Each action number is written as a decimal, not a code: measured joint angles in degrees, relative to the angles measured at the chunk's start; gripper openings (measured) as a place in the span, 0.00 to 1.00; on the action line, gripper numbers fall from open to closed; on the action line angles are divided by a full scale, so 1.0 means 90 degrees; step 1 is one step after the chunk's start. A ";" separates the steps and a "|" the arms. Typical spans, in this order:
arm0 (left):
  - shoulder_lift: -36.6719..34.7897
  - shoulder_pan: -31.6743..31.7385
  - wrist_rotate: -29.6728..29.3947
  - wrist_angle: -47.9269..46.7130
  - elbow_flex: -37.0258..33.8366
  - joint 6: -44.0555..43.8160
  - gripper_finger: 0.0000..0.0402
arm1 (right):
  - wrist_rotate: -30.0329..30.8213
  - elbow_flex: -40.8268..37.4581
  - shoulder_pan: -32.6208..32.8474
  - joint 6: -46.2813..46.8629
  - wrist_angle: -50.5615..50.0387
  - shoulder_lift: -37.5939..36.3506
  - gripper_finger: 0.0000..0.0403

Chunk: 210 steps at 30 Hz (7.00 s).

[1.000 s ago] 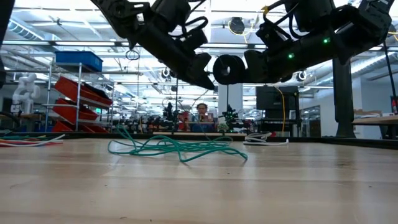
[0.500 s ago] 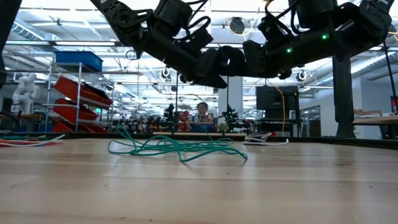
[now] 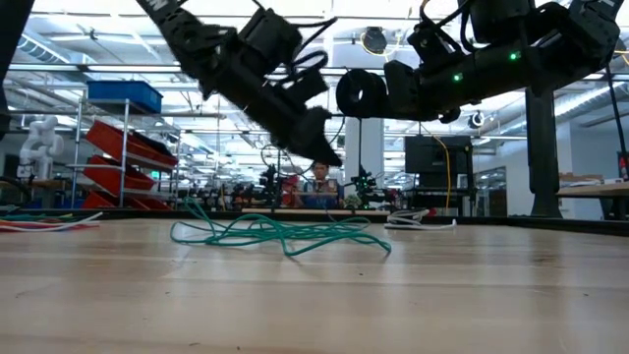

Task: Coil cords
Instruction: Coil the green wire onto the spool

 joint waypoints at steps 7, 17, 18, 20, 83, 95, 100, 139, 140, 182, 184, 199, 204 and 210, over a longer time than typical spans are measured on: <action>0.0002 -0.0202 -0.0887 0.1409 -0.1105 -0.0444 0.35 | 0.0002 0.0002 -0.0002 -0.0032 -0.0008 0.0000 0.00; 0.0002 -0.0747 -0.1777 0.2544 -0.1519 -0.0240 0.35 | 0.0002 0.0000 -0.0090 -0.0046 -0.0022 0.0000 0.00; 0.0002 -0.0796 -0.1895 0.2580 -0.1519 -0.0173 0.35 | 0.0002 0.0002 -0.0090 -0.0046 -0.0027 0.0000 0.00; 0.0002 -0.0860 -0.2128 0.2593 -0.1519 -0.0121 0.35 | 0.0000 0.0002 -0.0088 -0.0046 -0.0038 0.0000 0.00; 0.1103 -0.1472 -0.2501 0.1414 0.0889 0.0345 0.00 | 0.0341 -0.0001 -0.0363 0.0403 -0.0471 -0.0002 0.00; 0.1089 -0.1496 -0.2931 0.0146 0.1484 0.0732 0.00 | 0.0299 -0.0001 -0.0364 0.0406 -0.0677 -0.0002 0.00; 0.0960 -0.1492 -0.3180 -0.0023 0.1555 0.1021 0.00 | 0.0301 -0.0001 -0.0364 0.0547 -0.0977 -0.0002 0.00; 0.0161 -0.1157 -0.3343 -0.1791 0.2071 0.1703 0.00 | 0.0136 0.0002 -0.0376 0.0767 -0.1420 -0.0002 0.00; 0.0143 -0.1119 -0.3343 -0.1890 0.2071 0.1703 0.00 | 0.0134 0.0002 -0.0376 0.0765 -0.1418 -0.0002 0.00; 0.0034 -0.0855 -0.2837 -0.2670 0.2063 0.2071 0.09 | -0.0029 0.0002 -0.0166 0.0573 -0.1183 -0.0002 0.00; 0.0005 -0.0853 -0.2836 -0.2754 0.2058 0.2071 0.14 | -0.0032 0.0002 -0.0165 0.0573 -0.1178 -0.0002 0.00; -0.0032 -0.0653 -0.2587 -0.3544 0.2061 0.2036 0.21 | -0.0054 0.0002 -0.0119 0.0567 -0.1130 -0.0002 0.00; -0.0033 -0.0632 -0.2212 -0.3549 0.2061 0.2022 0.21 | -0.0166 0.0002 -0.0119 0.0548 -0.0963 -0.0018 0.00; -0.0033 -0.0632 -0.2002 -0.3524 0.2061 0.2024 0.21 | -0.0172 0.0002 -0.0119 0.0544 -0.0957 -0.0022 0.00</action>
